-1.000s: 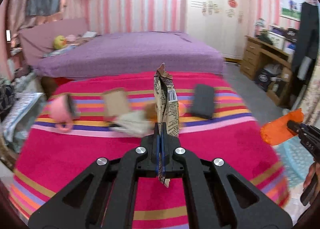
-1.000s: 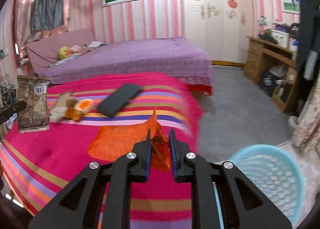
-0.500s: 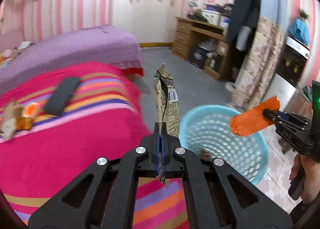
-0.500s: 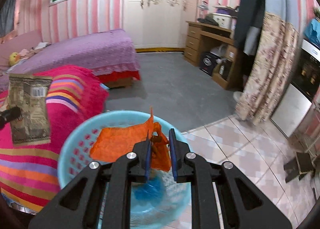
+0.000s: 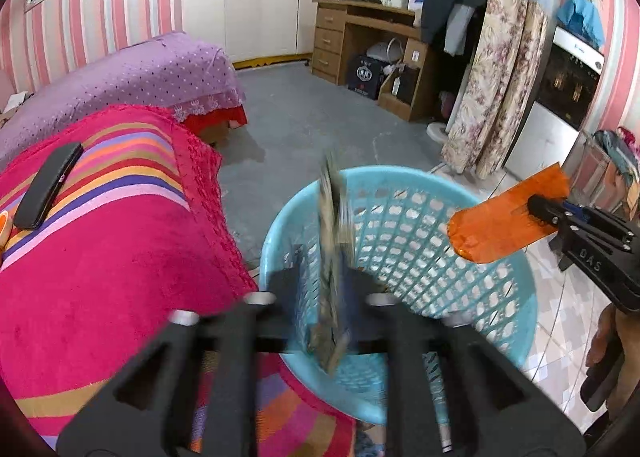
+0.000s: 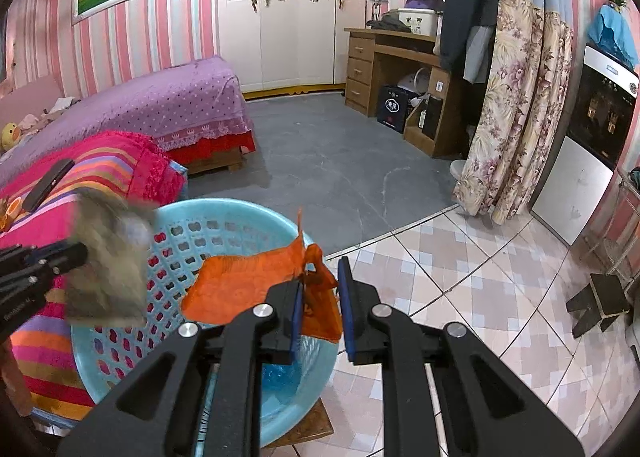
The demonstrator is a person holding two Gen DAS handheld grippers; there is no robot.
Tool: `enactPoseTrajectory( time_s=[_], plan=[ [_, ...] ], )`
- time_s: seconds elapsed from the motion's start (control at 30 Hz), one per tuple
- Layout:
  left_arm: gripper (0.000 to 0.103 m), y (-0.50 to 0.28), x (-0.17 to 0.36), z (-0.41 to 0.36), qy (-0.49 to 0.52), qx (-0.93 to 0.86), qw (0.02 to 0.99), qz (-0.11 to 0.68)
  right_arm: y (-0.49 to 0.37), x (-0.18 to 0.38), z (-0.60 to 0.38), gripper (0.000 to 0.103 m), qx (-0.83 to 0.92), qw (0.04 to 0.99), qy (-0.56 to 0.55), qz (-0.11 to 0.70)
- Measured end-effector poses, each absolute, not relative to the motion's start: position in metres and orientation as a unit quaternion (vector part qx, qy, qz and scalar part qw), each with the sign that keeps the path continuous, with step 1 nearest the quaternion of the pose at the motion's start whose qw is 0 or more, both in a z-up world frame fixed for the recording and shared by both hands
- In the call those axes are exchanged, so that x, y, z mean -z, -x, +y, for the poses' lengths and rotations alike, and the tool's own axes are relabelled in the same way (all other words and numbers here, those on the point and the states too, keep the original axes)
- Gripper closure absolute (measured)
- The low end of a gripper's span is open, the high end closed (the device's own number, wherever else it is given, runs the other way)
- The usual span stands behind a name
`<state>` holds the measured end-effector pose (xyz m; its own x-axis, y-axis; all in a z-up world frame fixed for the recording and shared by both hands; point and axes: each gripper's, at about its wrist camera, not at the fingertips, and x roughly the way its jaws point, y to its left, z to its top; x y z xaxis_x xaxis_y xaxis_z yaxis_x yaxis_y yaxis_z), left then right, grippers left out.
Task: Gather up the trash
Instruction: 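Carry both items over the blue basket and open both tools to drop them, then move both tools back over the bed toward the remaining items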
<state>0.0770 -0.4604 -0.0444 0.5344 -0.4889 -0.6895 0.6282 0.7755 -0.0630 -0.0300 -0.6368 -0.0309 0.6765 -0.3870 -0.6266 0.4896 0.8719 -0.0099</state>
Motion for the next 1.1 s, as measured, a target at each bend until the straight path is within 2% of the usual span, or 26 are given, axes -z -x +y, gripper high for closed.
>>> enactPoseTrajectory(
  time_s=[0.03,0.07,0.17,0.27,0.47,0.5,0.53,0.6,0.63,0.8,1.1],
  plan=[
    [0.048,-0.079,0.044,-0.458,-0.099,0.313,0.874,0.359,0.030,0.031,-0.634,0.087,0.240,0.912,-0.078,0.323],
    [0.038,-0.080,0.043,-0.453,-0.099,0.303,0.880,0.352,0.029,0.032,-0.632,0.087,0.240,0.912,-0.077,0.324],
    [0.021,-0.086,0.037,-0.435,-0.098,0.278,0.895,0.335,0.027,0.033,-0.631,0.087,0.239,0.912,-0.077,0.324],
    [0.013,-0.095,0.028,-0.412,-0.090,0.258,0.908,0.318,0.024,0.033,-0.627,0.087,0.237,0.913,-0.079,0.323],
    [0.007,-0.109,0.012,-0.374,-0.080,0.234,0.920,0.303,0.009,0.035,-0.614,0.086,0.231,0.914,-0.073,0.324],
    [0.007,-0.110,0.011,-0.370,-0.081,0.231,0.921,0.304,0.006,0.036,-0.610,0.083,0.232,0.914,-0.070,0.326],
    [0.007,-0.111,0.010,-0.367,-0.081,0.229,0.921,0.303,0.003,0.037,-0.607,0.075,0.234,0.913,-0.065,0.328],
    [0.007,-0.111,0.008,-0.359,-0.080,0.226,0.923,0.302,-0.001,0.037,-0.602,0.022,0.242,0.911,-0.056,0.331],
    [0.006,-0.111,0.007,-0.356,-0.080,0.226,0.923,0.302,-0.001,0.036,-0.599,0.018,0.249,0.910,-0.051,0.327],
    [0.006,-0.108,0.000,-0.334,-0.075,0.226,0.925,0.296,-0.004,0.025,-0.585,0.009,0.264,0.905,-0.043,0.331],
    [0.006,-0.109,-0.026,-0.244,-0.069,0.198,0.936,0.283,-0.038,-0.012,-0.501,0.005,0.196,0.933,-0.057,0.298]
  ],
)
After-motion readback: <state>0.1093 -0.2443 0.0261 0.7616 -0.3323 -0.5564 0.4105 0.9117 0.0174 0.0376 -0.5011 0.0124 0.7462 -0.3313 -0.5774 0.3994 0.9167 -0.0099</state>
